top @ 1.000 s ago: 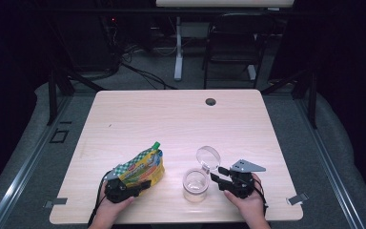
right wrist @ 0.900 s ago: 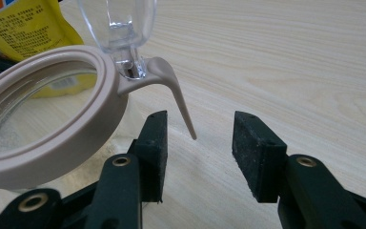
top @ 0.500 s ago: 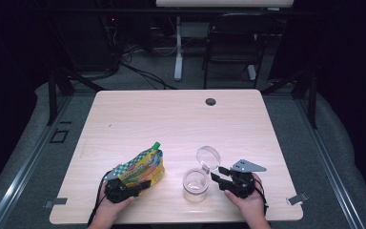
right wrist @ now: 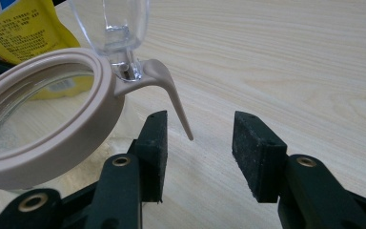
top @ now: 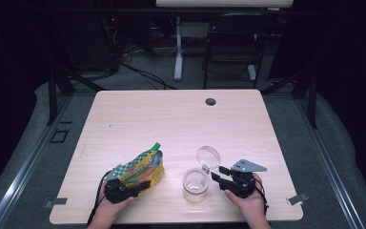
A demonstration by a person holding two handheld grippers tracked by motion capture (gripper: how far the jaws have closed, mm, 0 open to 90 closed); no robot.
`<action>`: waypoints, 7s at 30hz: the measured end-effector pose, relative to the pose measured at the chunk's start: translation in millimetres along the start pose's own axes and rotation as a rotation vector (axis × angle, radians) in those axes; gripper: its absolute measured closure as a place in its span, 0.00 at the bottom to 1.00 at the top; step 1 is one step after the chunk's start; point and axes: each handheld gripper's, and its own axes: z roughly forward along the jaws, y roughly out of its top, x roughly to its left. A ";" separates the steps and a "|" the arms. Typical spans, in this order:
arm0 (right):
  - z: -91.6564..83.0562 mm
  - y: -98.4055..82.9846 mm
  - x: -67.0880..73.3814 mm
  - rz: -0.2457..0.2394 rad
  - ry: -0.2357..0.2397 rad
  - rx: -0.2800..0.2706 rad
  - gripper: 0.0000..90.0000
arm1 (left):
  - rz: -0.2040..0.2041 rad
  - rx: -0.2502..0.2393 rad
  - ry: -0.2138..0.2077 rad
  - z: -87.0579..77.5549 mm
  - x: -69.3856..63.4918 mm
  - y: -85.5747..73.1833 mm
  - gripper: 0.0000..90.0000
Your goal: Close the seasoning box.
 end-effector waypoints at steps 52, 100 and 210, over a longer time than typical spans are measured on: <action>-2.2 -0.7 -2.3 0.007 0.004 -0.008 0.62 | -0.044 -0.072 -0.023 -0.4 -0.2 -4.6 0.61; -6.2 0.6 -3.1 0.009 0.000 -0.024 0.62 | -0.004 -0.145 0.033 -21.1 -10.1 17.5 0.71; -43.8 23.6 68.5 -0.171 0.129 -0.119 0.73 | 0.511 0.040 0.358 -9.0 -58.8 34.3 0.71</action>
